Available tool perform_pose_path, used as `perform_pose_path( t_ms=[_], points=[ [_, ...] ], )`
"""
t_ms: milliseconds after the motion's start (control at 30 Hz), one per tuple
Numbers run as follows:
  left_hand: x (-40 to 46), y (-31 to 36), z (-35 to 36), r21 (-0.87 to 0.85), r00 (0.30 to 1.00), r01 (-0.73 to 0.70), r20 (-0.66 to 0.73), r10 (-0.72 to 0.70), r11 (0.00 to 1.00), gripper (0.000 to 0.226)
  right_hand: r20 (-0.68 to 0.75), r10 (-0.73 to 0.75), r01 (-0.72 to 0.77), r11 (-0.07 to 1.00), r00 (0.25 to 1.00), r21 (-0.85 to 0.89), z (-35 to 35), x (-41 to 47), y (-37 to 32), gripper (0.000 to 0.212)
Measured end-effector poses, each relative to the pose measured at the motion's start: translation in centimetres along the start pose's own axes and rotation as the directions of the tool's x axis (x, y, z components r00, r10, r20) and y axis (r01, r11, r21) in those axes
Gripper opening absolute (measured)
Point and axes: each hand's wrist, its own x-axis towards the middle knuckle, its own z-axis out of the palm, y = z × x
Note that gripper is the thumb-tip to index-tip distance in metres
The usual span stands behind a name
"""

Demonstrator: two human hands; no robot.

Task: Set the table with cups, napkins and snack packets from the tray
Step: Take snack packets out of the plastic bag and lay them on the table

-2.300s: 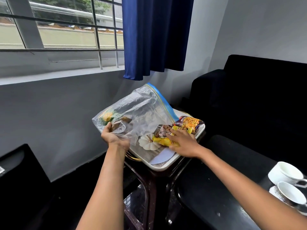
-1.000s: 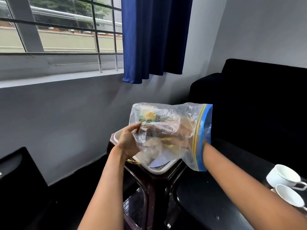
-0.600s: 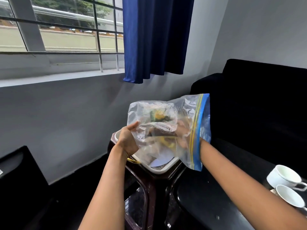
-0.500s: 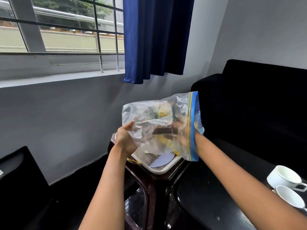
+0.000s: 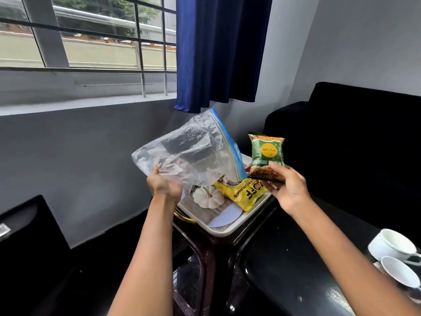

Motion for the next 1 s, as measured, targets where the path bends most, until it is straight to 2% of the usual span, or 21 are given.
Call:
perform_pose_path(
  t_ms=[100, 167, 333, 400, 467, 533, 600, 700, 733, 800, 833, 900, 967, 1000],
  points=[
    [-0.2, 0.1, 0.3, -0.007, 1.0, -0.005, 0.01, 0.005, 1.0, 0.059, -0.114, 0.008, -0.006, 1.0, 0.993, 0.024, -1.1, -1.1, 1.4, 0.01],
    [-0.3, 0.1, 0.5, -0.008, 1.0, -0.008, 0.015, 0.008, 1.0, 0.06, -0.109, -0.01, 0.005, 0.999, 0.994, -0.047, -1.4, -2.2, 2.7, 0.009],
    [-0.6, -0.1, 1.0, 0.001, 0.999, -0.008, 0.036, 0.008, 1.0, 0.063, 0.141, 0.022, 0.037, 0.913, 0.99, -0.407, -0.1, -4.2, 5.8, 0.012],
    [-0.6, 0.1, 1.2, -0.008, 0.999, -0.01, 0.043, 0.011, 1.0, 0.064, 0.208, 0.056, 0.063, 0.848, 0.977, -0.526, 0.7, -4.3, 6.5, 0.029],
    [-0.6, 0.3, 1.3, -0.027, 0.999, -0.018, 0.047, 0.019, 0.999, 0.063, 0.27, 0.085, 0.111, 0.763, 0.959, -0.636, 1.5, -4.0, 7.0, 0.051],
    [-0.5, 0.3, 1.4, -0.037, 0.999, -0.019, 0.049, 0.02, 0.999, 0.06, 0.314, 0.09, 0.168, 0.69, 0.945, -0.704, 2.1, -3.5, 7.3, 0.06],
    [-0.6, 0.1, 1.5, -0.027, 0.999, -0.006, 0.054, 0.007, 1.0, 0.059, 0.311, 0.071, 0.212, 0.588, 0.948, -0.78, 2.6, -2.9, 7.4, 0.061],
    [-0.6, -0.3, 1.4, -0.007, 0.998, 0.015, 0.056, -0.014, 1.0, 0.062, 0.309, -0.076, 0.318, 0.27, 0.948, -0.909, 2.7, -2.3, 7.6, 0.055],
    [-0.6, -0.4, 1.4, -0.002, 0.998, 0.024, 0.061, -0.023, 1.0, 0.062, 0.338, -0.156, 0.365, 0.206, 0.928, -0.908, 2.6, -2.4, 7.7, 0.051],
    [-0.6, -0.6, 1.4, -0.001, 0.997, 0.032, 0.067, -0.032, 0.999, 0.062, 0.465, -0.281, 0.517, 0.147, 0.839, -0.843, 2.4, -2.7, 8.3, 0.044],
    [-0.6, -0.7, 1.5, -0.004, 0.998, 0.033, 0.061, -0.032, 0.999, 0.062, 0.55, -0.27, 0.592, 0.104, 0.79, -0.799, 2.3, -2.9, 8.7, 0.045],
    [-0.6, -0.9, 1.5, -0.006, 0.998, 0.028, 0.052, -0.027, 1.0, 0.063, 0.682, -0.115, 0.687, 0.006, 0.722, -0.727, 2.2, -3.4, 9.5, 0.047],
    [-0.6, -1.1, 1.6, -0.001, 0.999, 0.023, 0.047, -0.022, 1.0, 0.063, 0.685, 0.05, 0.686, -0.022, 0.727, -0.727, 2.0, -3.5, 10.0, 0.047],
    [-0.6, -1.2, 1.5, 0.0, 0.998, 0.029, 0.052, -0.029, 1.0, 0.064, 0.666, 0.073, 0.667, 0.01, 0.743, -0.745, 2.1, -3.4, 10.0, 0.047]
  ],
)
